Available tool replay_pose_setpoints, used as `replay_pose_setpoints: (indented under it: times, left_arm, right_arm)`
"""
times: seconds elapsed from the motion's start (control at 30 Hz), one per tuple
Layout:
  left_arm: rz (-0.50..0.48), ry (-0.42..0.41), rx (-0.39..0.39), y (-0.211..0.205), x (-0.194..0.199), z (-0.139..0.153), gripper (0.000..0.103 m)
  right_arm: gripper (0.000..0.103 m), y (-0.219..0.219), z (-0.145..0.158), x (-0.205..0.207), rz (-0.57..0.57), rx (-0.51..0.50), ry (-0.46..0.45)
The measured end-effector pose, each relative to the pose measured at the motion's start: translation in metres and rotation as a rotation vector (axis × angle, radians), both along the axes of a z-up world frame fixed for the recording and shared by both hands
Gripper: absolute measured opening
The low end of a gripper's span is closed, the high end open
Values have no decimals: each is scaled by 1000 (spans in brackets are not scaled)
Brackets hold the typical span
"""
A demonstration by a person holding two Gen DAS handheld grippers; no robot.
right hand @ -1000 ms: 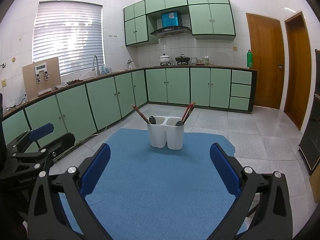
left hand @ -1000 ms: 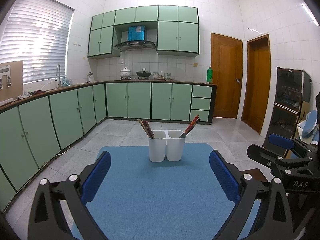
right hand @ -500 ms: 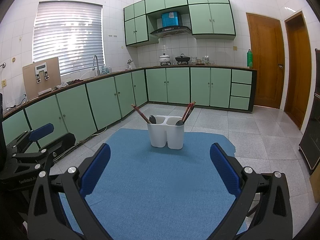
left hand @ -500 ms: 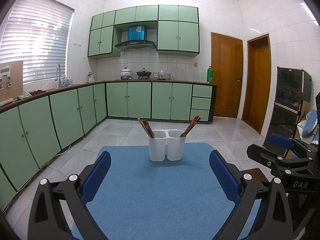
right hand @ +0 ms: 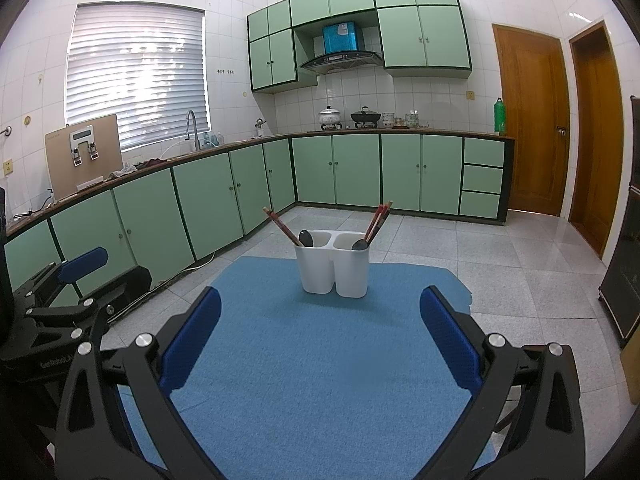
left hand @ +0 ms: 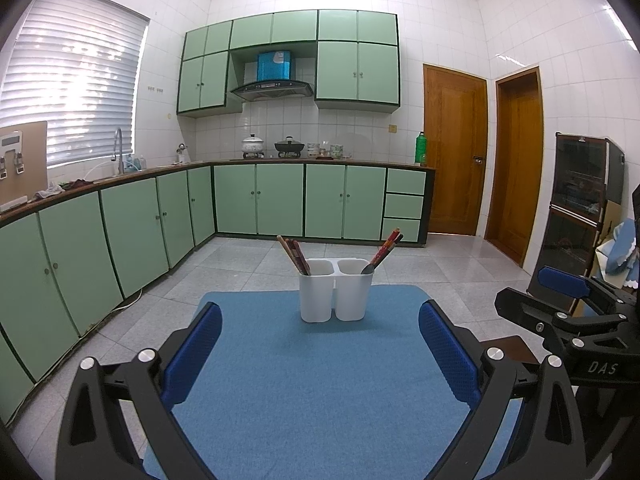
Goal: Organize utensils
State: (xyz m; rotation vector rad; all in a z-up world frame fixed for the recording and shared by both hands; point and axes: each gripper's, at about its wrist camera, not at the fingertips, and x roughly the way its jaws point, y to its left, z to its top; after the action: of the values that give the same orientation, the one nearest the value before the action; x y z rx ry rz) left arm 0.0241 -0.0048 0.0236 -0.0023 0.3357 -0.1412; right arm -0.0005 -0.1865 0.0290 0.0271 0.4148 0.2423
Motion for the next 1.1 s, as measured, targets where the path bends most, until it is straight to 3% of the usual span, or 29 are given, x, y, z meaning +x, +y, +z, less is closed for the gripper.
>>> replay_pose_setpoints:
  times: [1.1]
  left_arm:
    - [-1, 5, -6, 2, 2, -3, 97]
  right_arm:
    - [97, 6, -9, 2, 3, 3, 11]
